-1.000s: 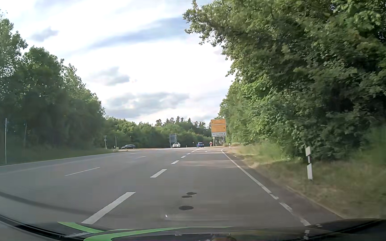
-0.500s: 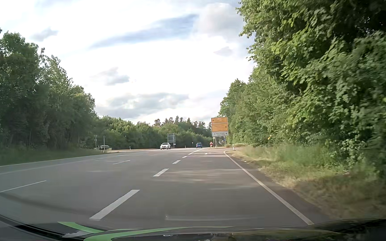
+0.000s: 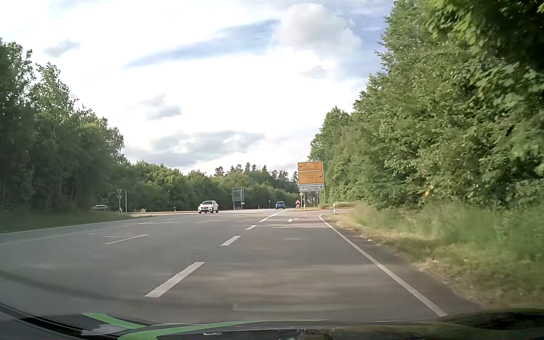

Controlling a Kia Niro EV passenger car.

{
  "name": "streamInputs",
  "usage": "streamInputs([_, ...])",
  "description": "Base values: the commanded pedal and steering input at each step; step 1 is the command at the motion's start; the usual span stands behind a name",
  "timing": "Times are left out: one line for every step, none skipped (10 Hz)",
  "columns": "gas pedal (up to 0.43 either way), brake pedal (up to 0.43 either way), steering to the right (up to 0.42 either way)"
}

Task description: Follow the waypoints while adhering to traffic rules and regulations

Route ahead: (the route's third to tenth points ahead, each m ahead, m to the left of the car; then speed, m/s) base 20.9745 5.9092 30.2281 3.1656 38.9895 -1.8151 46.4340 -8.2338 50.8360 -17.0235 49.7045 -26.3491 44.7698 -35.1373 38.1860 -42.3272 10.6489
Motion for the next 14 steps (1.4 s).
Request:
streamInputs([0.039, 0.000, 0.000])
streamInputs([0.039, 0.000, 0.000])
streamInputs([0.059, 0.000, 0.000])
streamInputs([0.067, 0.000, 0.000])
streamInputs([0.079, 0.000, 0.000])
streamInputs([0.079, 0.000, 0.000])
streamInputs([0.079, 0.000, 0.000])
streamInputs([0.079, 0.000, 0.000])
streamInputs([0.079, 0.000, 0.000])
streamInputs([0.087, 0.000, 0.000])
streamInputs([0.098, 0.000, -0.001])
streamInputs([0.098, 0.000, 0.000])
streamInputs([0.098, 0.000, 0.000])
streamInputs([0.110, 0.000, 0.000])
